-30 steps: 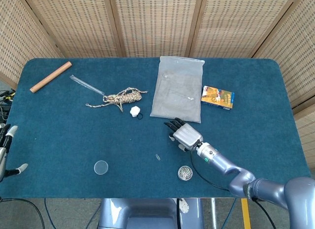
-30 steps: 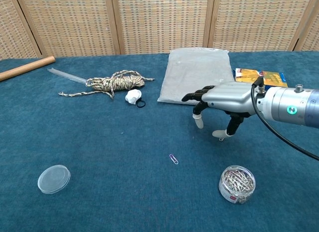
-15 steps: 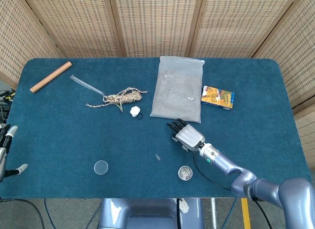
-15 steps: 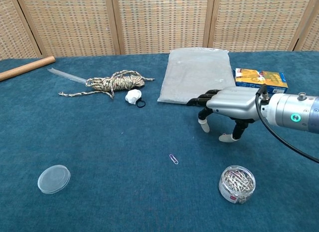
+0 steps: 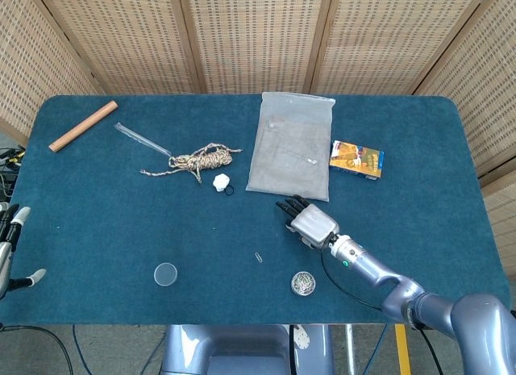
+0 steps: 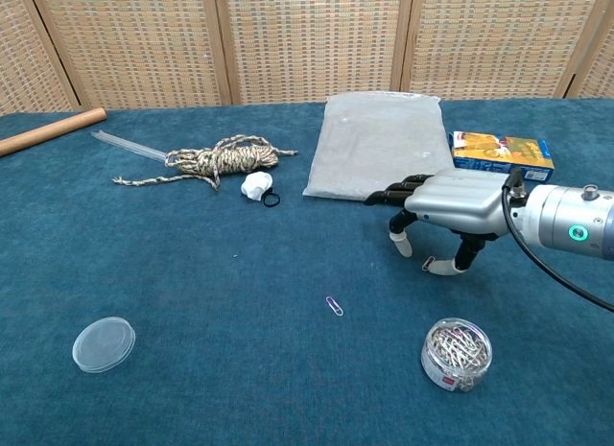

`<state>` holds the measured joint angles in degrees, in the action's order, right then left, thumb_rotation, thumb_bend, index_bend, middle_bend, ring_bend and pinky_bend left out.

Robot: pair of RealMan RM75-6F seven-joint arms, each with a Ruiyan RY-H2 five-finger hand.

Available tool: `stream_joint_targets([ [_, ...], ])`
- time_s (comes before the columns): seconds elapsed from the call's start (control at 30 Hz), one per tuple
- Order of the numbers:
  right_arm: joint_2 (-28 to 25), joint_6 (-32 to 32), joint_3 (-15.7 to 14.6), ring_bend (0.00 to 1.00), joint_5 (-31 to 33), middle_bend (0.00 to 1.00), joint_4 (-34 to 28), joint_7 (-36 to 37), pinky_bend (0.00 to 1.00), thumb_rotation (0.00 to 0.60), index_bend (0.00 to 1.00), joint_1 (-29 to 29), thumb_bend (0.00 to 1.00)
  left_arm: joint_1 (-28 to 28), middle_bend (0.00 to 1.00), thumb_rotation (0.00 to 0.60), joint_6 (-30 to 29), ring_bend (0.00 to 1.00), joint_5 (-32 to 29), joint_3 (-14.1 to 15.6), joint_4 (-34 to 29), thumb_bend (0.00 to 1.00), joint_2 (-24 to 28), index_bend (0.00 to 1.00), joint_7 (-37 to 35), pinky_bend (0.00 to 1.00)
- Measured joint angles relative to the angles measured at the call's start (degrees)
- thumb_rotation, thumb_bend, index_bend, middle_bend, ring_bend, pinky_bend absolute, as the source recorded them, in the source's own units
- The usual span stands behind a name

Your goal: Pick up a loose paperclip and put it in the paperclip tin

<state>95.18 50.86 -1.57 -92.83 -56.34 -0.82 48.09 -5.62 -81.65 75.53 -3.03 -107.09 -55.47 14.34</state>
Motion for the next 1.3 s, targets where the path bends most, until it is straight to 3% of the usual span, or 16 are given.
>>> stream_joint_targets([
  [0.53,3.58,3.24,-1.74,0.00,-2.46,0.01,6.60,5.18,0.10,0.600,0.54,-0.78,0.28,-0.07,0.00,0.600,0.11,0.00,0.00,0.06,0.08,0.00,-0.03,0.00,-0.12,0.00],
  [1.13,3.96,4.46,-1.45,0.00,-2.34,0.03,7.45,5.53,0.11,0.600,0.63,-1.13,0.28,-0.10,0.00,0.600,0.11,0.00,0.03,0.15,0.09,0.00,-0.10,0.00,-0.01,0.00],
  [1.3,3.95,3.99,-1.31,0.00,-2.06,0.03,7.15,5.20,0.11,0.600,0.63,-1.04,0.34,-0.07,0.00,0.600,-0.02,0.00,0.22,0.19,0.05,0.00,-0.13,0.00,-0.06,0.00],
])
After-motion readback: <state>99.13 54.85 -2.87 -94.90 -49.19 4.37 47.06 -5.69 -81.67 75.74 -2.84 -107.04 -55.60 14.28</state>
